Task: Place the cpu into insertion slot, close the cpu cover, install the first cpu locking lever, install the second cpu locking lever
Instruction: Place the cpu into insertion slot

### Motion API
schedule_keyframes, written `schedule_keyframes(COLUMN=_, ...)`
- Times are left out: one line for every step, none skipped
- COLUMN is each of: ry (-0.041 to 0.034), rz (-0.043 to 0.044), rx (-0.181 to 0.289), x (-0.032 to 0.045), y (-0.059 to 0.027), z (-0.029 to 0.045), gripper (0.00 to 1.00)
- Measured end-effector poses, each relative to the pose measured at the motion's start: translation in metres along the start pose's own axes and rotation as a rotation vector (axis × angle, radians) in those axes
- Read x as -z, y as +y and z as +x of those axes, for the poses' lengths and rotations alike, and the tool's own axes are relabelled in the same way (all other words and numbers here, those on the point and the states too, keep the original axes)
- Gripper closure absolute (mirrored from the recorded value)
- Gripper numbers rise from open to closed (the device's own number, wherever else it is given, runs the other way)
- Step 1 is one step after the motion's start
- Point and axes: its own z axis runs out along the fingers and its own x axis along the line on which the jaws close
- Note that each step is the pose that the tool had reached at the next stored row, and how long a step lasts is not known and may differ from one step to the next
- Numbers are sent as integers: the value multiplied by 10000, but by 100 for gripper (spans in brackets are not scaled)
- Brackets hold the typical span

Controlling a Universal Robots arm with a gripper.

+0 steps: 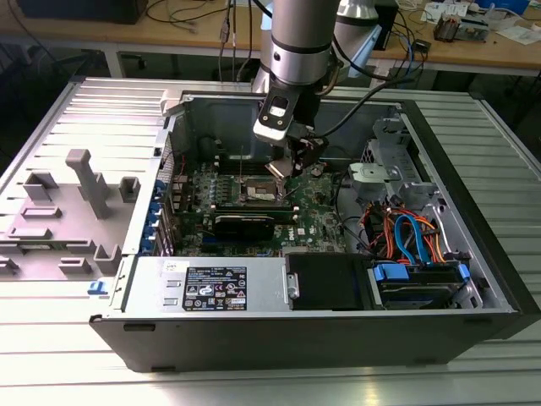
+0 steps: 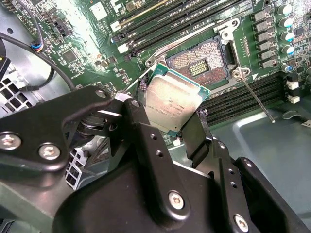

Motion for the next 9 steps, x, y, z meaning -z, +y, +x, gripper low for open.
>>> schedule_keyframes(ry=0, rz=-1, rx=0, x=0, y=0, z=0, gripper=46)
schedule_keyframes(ry=0, rz=-1, rx=-1, x=0, y=0, z=0, gripper=46)
schedule_keyframes(ry=0, rz=0, rx=-3, x=0, y=0, z=0, gripper=46)
schedule_keyframes(ry=-1, rz=-1, rx=-24, x=0, y=0, z=0, gripper=46)
schedule_keyframes(ry=-3, rz=-1, rx=-70, x=0, y=0, z=0, gripper=46)
schedule_keyframes(ry=-8, rz=-3, rx=-180, x=-1, y=-3, z=2, gripper=46)
schedule_keyframes(ry=-12, rz=-7, rx=-306, x=-2, y=-5, z=4, gripper=46)
schedule_keyframes(ry=-16, rz=-8, rx=-382, x=-2, y=-8, z=5, gripper=46)
schedule_keyframes(ry=-19, rz=-10, rx=-455, x=-3, y=-10, z=7, gripper=46)
